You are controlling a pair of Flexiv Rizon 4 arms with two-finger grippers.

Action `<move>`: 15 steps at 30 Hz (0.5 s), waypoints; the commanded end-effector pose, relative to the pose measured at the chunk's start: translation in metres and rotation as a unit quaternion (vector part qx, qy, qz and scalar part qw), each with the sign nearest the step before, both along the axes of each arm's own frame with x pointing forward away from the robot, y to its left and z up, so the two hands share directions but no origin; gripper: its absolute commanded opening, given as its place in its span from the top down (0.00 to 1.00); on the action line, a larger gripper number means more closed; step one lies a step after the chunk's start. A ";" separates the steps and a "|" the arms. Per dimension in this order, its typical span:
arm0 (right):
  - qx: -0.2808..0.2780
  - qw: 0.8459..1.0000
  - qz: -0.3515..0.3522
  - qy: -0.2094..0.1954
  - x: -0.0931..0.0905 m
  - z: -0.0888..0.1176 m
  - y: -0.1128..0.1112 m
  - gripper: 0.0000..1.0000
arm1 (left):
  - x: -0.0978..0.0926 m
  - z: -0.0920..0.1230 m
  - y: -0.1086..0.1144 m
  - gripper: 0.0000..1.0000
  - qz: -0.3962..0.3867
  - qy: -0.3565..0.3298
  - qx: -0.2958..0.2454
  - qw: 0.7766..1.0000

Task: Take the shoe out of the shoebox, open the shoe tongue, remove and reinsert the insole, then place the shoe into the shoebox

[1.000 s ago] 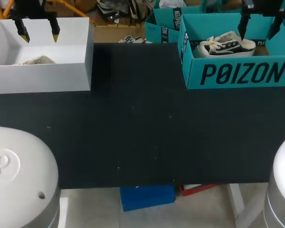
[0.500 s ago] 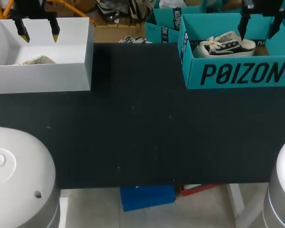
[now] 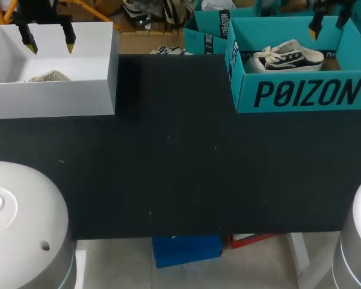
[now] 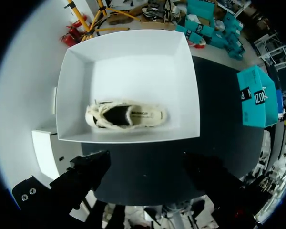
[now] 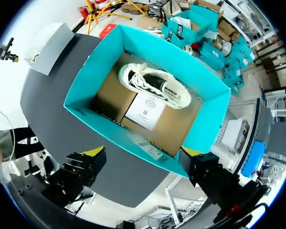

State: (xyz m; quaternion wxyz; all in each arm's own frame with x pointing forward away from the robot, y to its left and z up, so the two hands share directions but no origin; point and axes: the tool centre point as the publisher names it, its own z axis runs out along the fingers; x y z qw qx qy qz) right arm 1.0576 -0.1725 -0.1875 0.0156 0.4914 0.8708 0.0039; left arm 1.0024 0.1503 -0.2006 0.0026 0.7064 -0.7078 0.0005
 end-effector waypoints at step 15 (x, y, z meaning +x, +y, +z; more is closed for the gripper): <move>-0.066 0.766 0.640 -0.016 0.061 -0.033 0.014 0.00 | -0.001 0.000 0.000 0.00 0.001 0.000 0.001 1.000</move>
